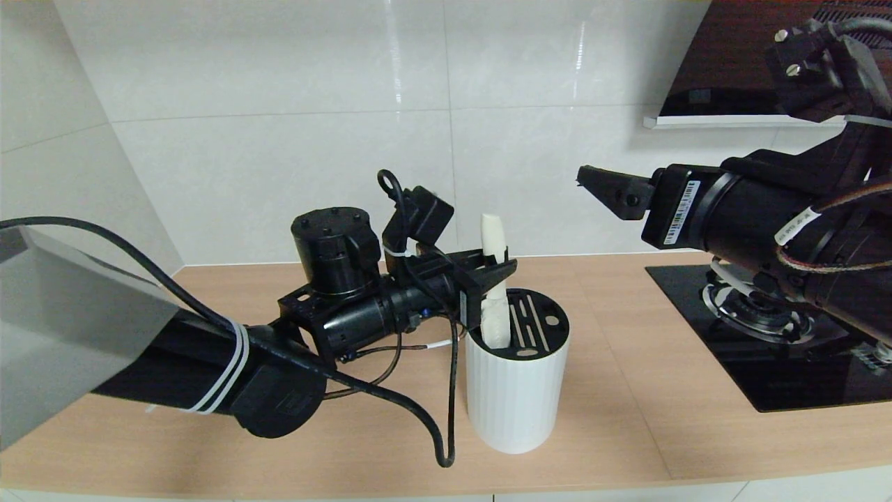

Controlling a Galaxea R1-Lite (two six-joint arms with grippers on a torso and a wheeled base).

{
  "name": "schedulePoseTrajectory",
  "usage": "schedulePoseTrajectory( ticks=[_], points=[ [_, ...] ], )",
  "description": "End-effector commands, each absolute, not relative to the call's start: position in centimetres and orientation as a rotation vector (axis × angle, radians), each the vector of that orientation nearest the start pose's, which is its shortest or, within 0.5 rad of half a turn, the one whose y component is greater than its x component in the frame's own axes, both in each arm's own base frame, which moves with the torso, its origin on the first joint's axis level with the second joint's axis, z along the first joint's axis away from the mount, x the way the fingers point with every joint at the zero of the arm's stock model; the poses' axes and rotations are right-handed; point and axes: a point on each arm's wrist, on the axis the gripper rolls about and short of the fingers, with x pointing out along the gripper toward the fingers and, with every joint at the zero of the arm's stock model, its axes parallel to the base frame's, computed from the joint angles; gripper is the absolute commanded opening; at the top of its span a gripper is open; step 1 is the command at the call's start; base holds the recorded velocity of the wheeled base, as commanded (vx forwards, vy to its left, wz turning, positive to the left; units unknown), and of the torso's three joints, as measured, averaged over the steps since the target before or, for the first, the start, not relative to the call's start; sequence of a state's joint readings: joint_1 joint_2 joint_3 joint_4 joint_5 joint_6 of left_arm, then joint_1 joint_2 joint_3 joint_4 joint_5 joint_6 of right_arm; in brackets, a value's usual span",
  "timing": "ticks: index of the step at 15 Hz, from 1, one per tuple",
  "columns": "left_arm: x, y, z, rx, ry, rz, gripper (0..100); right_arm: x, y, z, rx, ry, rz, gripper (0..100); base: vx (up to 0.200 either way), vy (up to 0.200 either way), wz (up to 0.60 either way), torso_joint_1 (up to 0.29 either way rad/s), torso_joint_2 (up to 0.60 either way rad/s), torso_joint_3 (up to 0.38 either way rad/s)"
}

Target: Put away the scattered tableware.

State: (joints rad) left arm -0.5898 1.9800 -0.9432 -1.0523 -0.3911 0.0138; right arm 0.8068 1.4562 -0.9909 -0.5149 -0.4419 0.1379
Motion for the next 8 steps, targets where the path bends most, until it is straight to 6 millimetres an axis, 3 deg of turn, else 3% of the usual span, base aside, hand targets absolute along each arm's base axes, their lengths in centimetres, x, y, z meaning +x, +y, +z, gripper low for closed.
schedulePoseTrajectory(
  ticks=[1,8],
  points=[
    [30.9,-21.8,15.5,0.014,0.004,-0.983,0,18.4,17.9,29.1,0.164,-0.014,0.367,100,0.000,0.000,0.00,0.000,0.00,0.000],
    [31.0,-23.0,13.3,0.021,0.063,-1.003,0,18.5,17.9,29.0,0.161,-0.008,0.368,100,0.000,0.000,0.00,0.000,0.00,0.000]
  ],
)
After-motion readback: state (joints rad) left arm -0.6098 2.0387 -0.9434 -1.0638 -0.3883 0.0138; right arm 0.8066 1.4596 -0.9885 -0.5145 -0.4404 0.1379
